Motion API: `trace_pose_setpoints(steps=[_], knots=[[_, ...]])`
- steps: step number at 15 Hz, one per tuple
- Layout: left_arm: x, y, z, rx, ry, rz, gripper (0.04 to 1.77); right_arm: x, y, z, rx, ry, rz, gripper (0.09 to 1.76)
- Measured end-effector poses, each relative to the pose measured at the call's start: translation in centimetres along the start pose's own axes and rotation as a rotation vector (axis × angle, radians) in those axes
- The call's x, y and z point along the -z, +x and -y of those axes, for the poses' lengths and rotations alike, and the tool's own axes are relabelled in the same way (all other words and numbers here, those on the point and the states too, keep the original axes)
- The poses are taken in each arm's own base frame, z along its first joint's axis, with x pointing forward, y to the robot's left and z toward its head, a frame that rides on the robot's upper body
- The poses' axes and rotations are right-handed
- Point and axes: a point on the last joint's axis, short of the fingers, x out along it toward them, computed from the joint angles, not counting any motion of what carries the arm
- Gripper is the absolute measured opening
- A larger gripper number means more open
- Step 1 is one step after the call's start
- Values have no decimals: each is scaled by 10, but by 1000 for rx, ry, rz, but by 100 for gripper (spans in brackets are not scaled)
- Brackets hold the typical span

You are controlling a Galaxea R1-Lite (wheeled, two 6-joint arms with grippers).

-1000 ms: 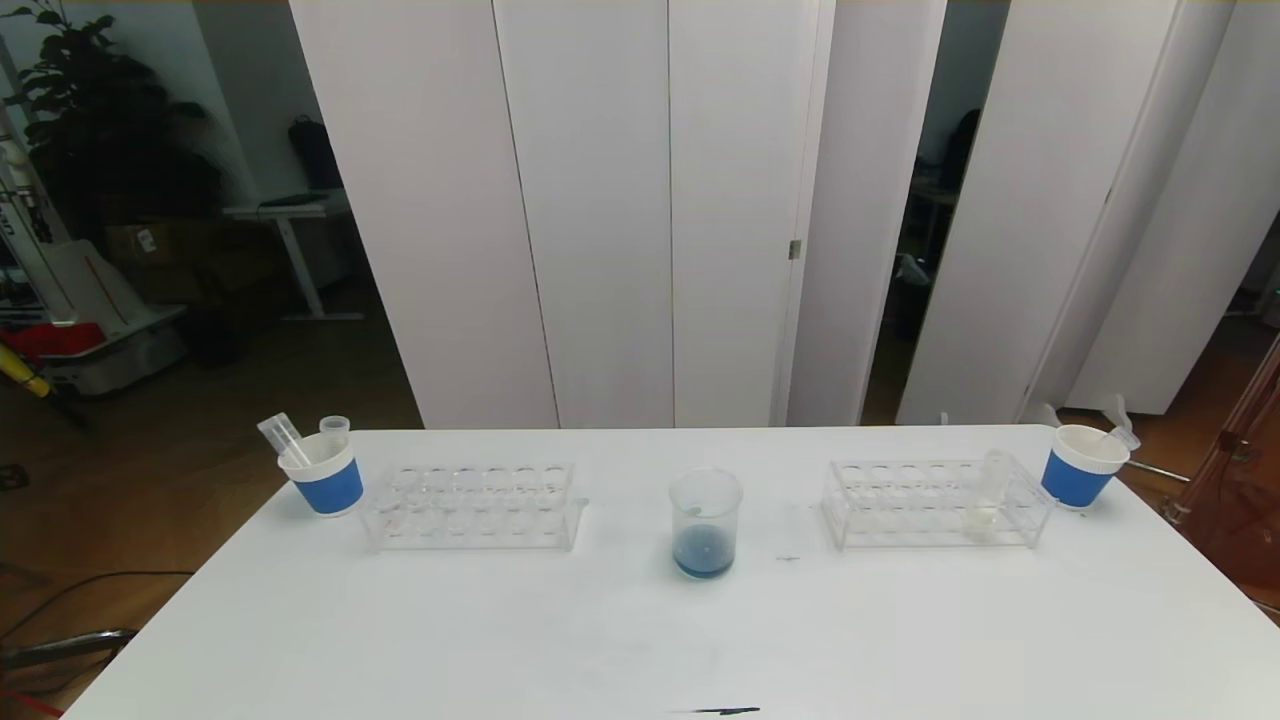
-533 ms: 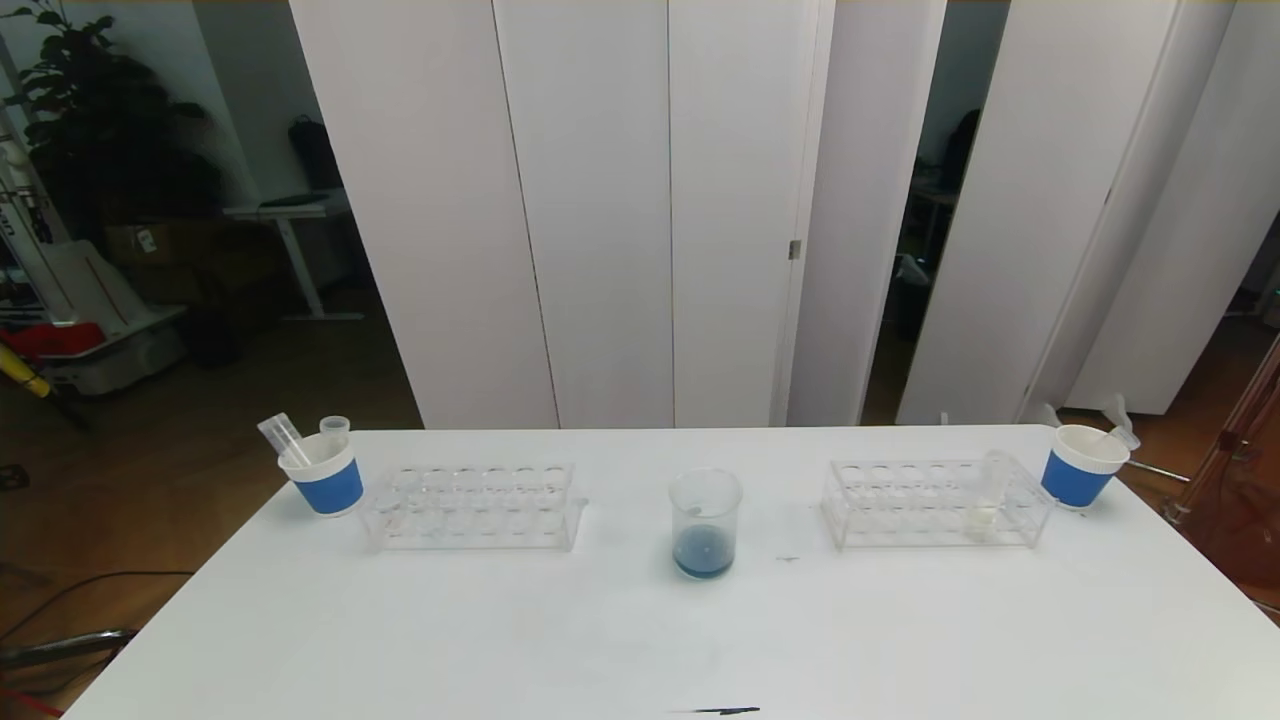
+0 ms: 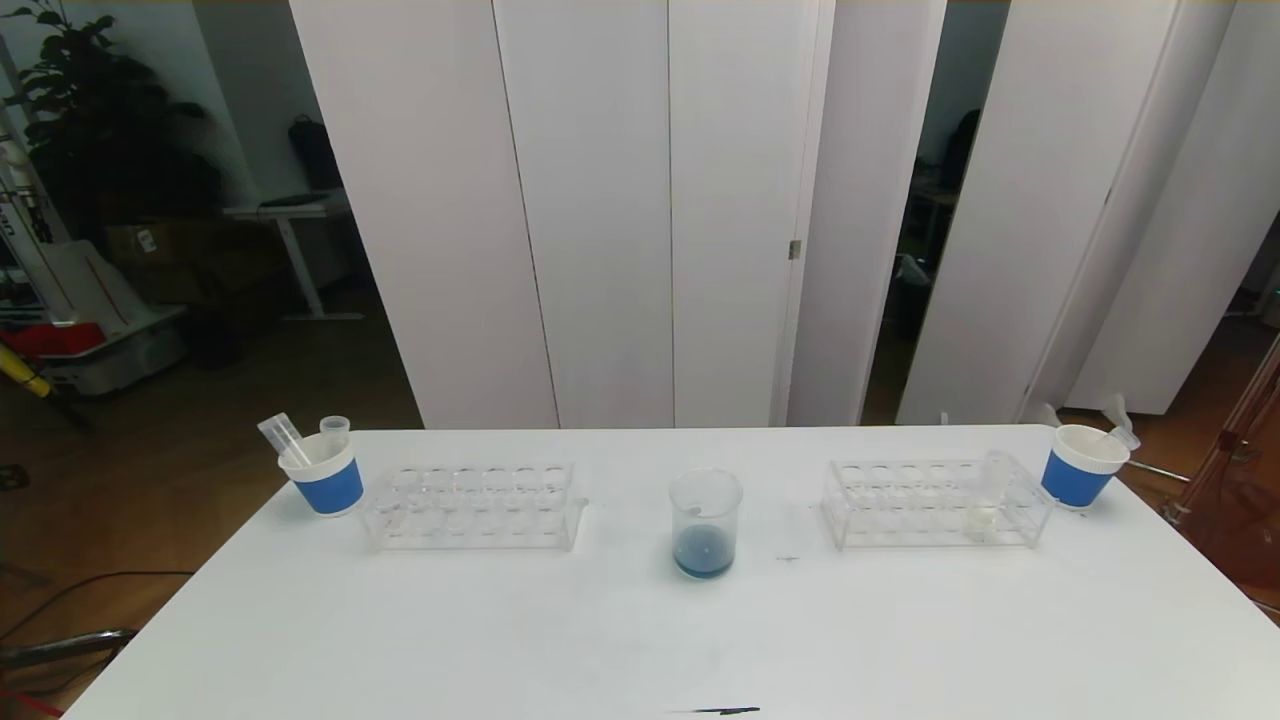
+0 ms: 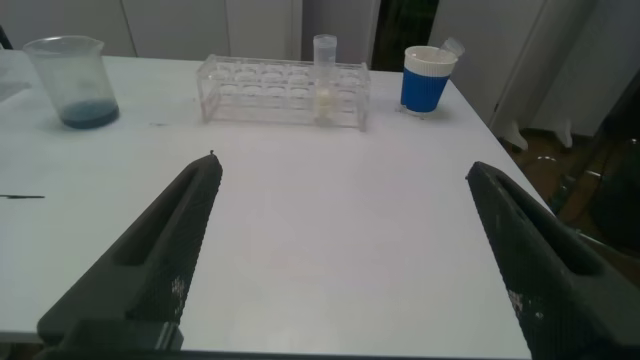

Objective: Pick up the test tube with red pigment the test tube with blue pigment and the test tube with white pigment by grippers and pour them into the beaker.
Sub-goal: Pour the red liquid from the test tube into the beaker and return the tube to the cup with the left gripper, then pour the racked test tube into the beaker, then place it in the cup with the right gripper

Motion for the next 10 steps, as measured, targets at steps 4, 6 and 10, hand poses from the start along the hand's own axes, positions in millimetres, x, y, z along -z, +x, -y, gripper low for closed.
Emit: trace_pose_setpoints(steps=[4,6,10], knots=[[1,0,0,-2,-2,-4,175,0,0,0,0,0,0,175],[1,0,0,-2,-2,-4,175,0,0,0,0,0,0,175],[1,0,0,-2,-2,-4,175,0,0,0,0,0,0,175]])
